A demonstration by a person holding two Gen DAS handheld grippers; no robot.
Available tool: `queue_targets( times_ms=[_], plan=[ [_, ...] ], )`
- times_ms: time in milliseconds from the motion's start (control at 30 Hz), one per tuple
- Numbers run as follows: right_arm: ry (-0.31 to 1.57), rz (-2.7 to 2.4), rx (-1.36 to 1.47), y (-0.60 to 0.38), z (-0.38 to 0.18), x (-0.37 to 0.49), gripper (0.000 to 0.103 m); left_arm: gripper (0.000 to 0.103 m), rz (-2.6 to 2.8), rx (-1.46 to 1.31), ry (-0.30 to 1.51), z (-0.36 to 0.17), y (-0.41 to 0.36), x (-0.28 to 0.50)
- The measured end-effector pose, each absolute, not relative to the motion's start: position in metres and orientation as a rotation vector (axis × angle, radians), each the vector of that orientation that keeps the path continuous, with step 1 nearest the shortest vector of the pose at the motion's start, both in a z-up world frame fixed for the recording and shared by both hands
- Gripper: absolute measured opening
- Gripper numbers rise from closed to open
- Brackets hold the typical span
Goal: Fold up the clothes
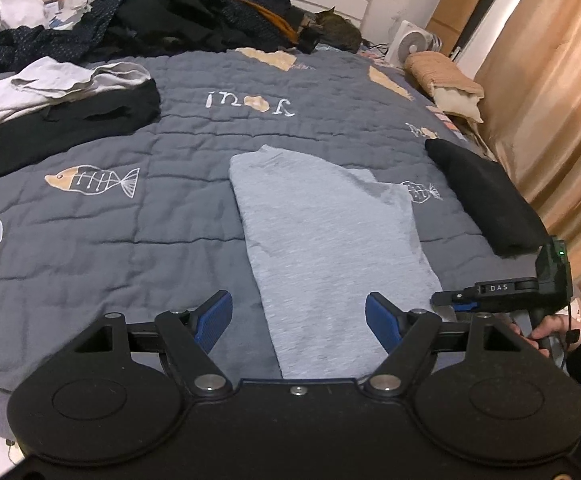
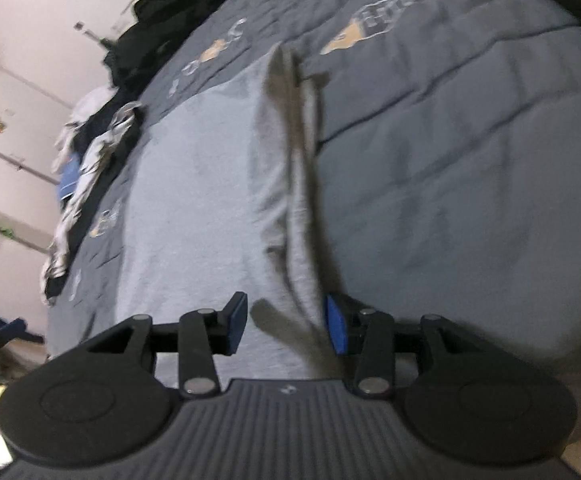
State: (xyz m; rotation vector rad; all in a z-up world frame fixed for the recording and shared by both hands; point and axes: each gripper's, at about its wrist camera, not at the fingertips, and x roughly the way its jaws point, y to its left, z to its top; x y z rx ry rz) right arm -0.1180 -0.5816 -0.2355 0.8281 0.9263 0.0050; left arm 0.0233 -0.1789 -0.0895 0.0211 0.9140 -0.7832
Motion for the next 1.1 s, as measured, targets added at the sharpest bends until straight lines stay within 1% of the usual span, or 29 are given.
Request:
queue_targets(
  times_ms=[33, 100, 200, 333, 433, 533, 733, 833, 1033, 1100],
  plan=[
    [0.937, 0.013, 0.814, -0.577, -0.235, -0.115, 0.043, 0.073, -0.783, 0.02, 0.914, -0.09, -0.178, 0.024],
    [0.95, 0.027, 0.78, -0.57, -0.235, -0.109, 0.049, 0.073, -0.781, 0.017, 0.915, -0.09, -0.177, 0.025],
    [0.953, 0.043, 0.789, -0.567, -0.237, -0.101, 0.054, 0.073, -0.779, 0.013, 0.915, -0.091, -0.176, 0.026],
    [0.927, 0.089, 0.848, -0.566, -0.234, -0.097, 0.056, 0.073, -0.775, 0.008, 0.916, -0.092, -0.173, 0.028],
    [0.9, 0.13, 0.84, -0.564, -0.229, -0.098, 0.056, 0.073, -0.765, 0.003, 0.918, -0.091, -0.17, 0.032],
    [0.985, 0.088, 0.818, -0.569, -0.244, -0.096, 0.056, 0.073, -0.762, 0.008, 0.917, -0.091, -0.17, 0.034],
    [0.96, 0.114, 0.817, -0.572, -0.244, -0.106, 0.056, 0.073, -0.77, 0.022, 0.922, -0.096, -0.17, 0.039],
    [0.947, 0.091, 0.84, -0.565, -0.245, -0.103, 0.06, 0.073, -0.758, 0.026, 0.928, -0.099, -0.172, 0.043],
    [0.953, 0.146, 0.754, -0.554, -0.235, -0.095, 0.061, 0.073, -0.761, 0.036, 0.92, -0.099, -0.178, 0.043],
    [0.942, 0.144, 0.817, -0.561, -0.246, -0.096, 0.061, 0.073, -0.765, 0.041, 0.924, -0.1, -0.18, 0.043]
  ],
)
